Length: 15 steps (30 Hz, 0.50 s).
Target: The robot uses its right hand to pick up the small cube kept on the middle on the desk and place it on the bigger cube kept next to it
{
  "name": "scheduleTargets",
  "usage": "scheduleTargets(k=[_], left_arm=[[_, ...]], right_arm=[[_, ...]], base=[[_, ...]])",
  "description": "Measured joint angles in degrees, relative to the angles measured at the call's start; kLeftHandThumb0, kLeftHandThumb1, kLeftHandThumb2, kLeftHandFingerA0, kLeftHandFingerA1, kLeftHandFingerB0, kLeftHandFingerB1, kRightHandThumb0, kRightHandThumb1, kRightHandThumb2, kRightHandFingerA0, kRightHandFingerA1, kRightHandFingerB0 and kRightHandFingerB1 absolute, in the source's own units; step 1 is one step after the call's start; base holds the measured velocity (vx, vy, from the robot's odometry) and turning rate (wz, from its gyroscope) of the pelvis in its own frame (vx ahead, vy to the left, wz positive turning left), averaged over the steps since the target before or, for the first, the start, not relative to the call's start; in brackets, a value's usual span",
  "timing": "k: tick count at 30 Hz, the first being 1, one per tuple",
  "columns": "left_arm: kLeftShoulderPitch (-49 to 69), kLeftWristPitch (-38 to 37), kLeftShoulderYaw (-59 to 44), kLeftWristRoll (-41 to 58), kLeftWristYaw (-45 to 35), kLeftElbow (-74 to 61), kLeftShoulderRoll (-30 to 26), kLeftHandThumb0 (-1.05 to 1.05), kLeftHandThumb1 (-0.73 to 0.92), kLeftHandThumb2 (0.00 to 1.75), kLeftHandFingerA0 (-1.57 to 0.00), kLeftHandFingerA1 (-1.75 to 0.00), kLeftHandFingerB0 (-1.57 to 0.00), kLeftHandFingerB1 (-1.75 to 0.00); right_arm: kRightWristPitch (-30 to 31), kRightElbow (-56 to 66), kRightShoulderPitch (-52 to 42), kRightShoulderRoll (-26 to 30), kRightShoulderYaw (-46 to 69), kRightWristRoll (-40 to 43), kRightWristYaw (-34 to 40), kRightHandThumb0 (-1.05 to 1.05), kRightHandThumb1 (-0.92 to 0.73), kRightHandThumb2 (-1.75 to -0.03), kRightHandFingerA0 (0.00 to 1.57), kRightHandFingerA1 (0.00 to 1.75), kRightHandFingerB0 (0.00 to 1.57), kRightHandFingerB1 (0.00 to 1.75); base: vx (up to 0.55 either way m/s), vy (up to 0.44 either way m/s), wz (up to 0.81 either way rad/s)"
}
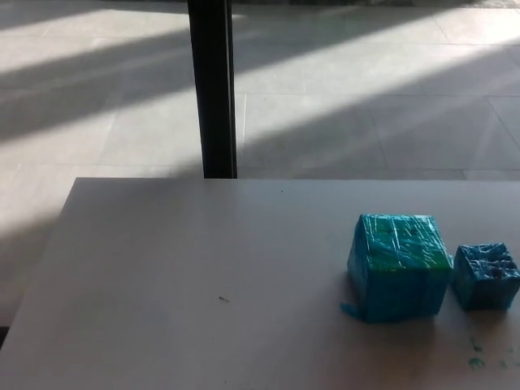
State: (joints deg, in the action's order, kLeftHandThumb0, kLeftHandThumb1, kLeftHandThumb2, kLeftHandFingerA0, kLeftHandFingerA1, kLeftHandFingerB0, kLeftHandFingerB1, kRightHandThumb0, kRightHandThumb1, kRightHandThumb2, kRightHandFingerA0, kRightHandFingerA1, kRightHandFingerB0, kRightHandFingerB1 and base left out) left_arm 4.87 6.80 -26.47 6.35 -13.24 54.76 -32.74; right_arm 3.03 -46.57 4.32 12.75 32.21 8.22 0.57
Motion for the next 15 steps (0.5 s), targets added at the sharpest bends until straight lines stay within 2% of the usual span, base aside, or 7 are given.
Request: scheduleTargets(k=[2,6,8,11,12,13,15], left_arm=[[-0.12,0.22,-1.57,1.0,-1.1,-0.09,-0.92,-0.88,0.77,1.2,-0.32,-0.58,-0.2,-0.46],[-0.37,1.38,-3.83,2.95,-3.38,-0.04,-2.05,-0.9,0.92,0.72,-0.37,-0.49,-0.32,-0.38],[-0.35,1.99,-4.5,3.77,-4.22,-0.16,-2.32,-0.86,0.76,1.18,-0.34,-0.59,-0.19,-0.47],[-0.34,2.6,-4.95,4.54,-5.01,-0.24,-2.45,-0.86,0.76,1.18,-0.34,-0.59,-0.19,-0.47],[-0.34,2.92,-5.08,5.07,-5.45,-0.28,-2.46,-0.89,0.92,0.72,-0.35,-0.47,-0.32,-0.38],[-0.33,3.16,-5.13,5.31,-5.65,-0.39,-2.46,-0.91,0.8,1.2,-0.25,-0.55,-0.24,-0.48],[-0.33,3.52,-5.15,5.65,-5.81,-0.58,-2.46,-0.88,0.77,1.19,-0.29,-0.58,-0.2,-0.48]], right_arm=[[0.15,0.01,0.62,0.0,2.72,1.44,0.32,-0.37,-0.54,-0.95,0.78,1.0,0.58,0.7],[0.76,-0.13,1.78,0.05,7.65,4.48,2.05,-0.4,-0.69,-0.6,0.64,1.16,0.61,0.63],[1.06,-0.13,2.04,0.19,8.89,5.56,2.63,-0.4,-0.67,-0.59,0.68,1.12,0.66,0.65],[1.5,-0.14,2.22,0.45,9.39,6.33,3.64,-0.4,-0.67,-0.59,0.68,1.12,0.66,0.65],[1.85,-0.14,2.32,0.68,9.43,6.74,4.48,-0.39,-0.67,-0.6,0.69,1.16,0.65,0.67],[2.03,-0.17,2.35,0.8,9.42,6.96,4.91,-0.39,-0.67,-0.6,0.7,1.16,0.68,0.69],[2.34,-0.39,2.42,1.04,9.18,7.2,5.5,-0.39,-0.68,-0.6,0.7,1.19,0.64,0.73]], base=[[0.0,0.0,0.0],[0.0,0.0,0.0],[0.0,0.0,0.0],[0.0,0.0,0.0],[0.0,0.0,0.0],[0.0,0.0,0.0],[0.0,0.0,0.0]])
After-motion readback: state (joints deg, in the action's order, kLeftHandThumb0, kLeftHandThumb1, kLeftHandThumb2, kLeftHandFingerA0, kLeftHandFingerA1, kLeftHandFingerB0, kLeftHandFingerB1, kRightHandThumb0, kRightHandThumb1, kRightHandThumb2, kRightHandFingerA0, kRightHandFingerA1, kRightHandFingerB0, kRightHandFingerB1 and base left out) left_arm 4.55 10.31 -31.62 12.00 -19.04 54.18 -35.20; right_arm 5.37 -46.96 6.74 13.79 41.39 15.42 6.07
